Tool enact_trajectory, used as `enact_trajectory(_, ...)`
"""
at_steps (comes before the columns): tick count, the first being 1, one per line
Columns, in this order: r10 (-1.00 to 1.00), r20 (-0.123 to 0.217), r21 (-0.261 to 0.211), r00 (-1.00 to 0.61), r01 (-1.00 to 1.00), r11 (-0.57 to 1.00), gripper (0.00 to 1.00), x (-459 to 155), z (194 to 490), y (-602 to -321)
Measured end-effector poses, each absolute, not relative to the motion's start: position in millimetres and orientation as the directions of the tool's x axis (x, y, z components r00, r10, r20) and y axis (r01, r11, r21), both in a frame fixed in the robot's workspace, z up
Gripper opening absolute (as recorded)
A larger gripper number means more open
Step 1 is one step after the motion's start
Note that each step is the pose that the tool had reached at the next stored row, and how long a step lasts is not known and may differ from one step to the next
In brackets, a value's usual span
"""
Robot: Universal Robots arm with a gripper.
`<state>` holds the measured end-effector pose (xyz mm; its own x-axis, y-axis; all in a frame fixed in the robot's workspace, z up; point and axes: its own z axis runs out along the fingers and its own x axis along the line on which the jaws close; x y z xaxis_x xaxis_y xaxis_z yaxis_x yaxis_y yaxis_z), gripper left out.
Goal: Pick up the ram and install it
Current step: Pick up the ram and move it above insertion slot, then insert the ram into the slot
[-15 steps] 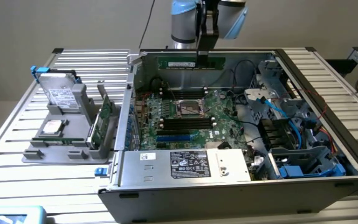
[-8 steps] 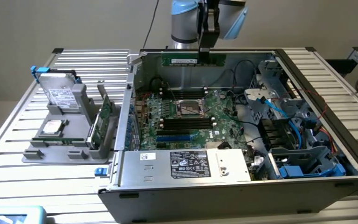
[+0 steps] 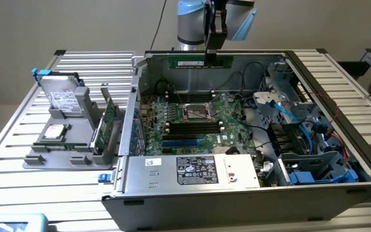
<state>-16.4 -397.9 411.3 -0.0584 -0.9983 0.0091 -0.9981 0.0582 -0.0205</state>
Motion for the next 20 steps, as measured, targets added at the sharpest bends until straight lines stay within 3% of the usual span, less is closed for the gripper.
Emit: enact_trajectory(20, -1.0, 0.008, -0.02, -0.024, -0.999, 0.024, 0.14, -16.4, 402.3, -397.8)
